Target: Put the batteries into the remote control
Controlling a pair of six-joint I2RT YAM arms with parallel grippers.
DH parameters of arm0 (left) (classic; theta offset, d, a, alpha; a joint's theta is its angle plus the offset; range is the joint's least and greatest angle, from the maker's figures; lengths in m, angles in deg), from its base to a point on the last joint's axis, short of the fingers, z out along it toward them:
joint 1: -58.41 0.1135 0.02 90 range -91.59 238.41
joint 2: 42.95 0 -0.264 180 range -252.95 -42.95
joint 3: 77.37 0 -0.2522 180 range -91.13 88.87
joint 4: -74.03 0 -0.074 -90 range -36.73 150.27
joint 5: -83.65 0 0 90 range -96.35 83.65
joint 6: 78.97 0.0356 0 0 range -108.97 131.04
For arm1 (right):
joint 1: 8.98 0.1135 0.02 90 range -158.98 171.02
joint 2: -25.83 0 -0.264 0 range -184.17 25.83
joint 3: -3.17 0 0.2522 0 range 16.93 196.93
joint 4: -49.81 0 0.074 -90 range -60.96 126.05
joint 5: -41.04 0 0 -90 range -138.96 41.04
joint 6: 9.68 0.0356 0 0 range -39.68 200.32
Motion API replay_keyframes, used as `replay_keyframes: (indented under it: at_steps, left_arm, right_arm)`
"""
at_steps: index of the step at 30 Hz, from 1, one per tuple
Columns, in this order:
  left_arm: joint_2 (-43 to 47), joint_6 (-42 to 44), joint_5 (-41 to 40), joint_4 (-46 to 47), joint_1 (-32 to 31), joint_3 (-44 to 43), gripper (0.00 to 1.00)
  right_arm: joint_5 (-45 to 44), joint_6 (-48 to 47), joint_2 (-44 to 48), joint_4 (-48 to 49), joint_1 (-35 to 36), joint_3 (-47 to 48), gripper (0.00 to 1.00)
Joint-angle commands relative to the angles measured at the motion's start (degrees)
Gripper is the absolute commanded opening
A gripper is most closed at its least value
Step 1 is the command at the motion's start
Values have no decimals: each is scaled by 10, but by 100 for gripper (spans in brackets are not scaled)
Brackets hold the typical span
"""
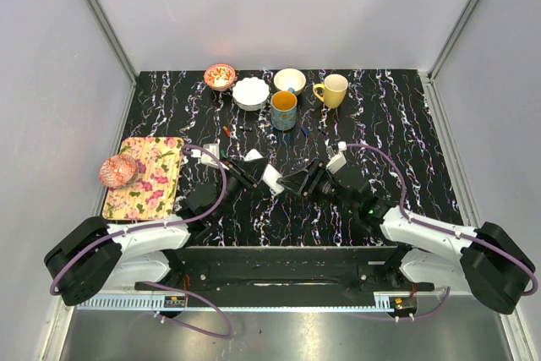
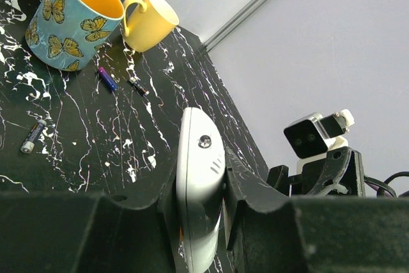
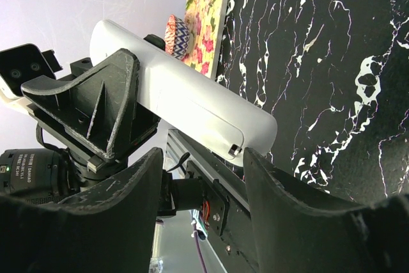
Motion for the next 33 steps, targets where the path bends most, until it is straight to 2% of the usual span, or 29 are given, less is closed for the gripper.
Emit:
replay_keyframes:
  at_steps: [1, 19, 33]
  left_arm:
    - [2, -2, 9, 47, 1, -11, 0]
    - [-2, -12, 43, 53, 0, -10, 0]
    - [-17, -9, 40, 57, -14, -15, 0]
  right_arm:
    - [10, 2, -10, 28, -5, 11, 59]
    - [23, 3, -30, 40, -8, 25, 59]
    - [38, 11, -49, 57, -8, 37, 59]
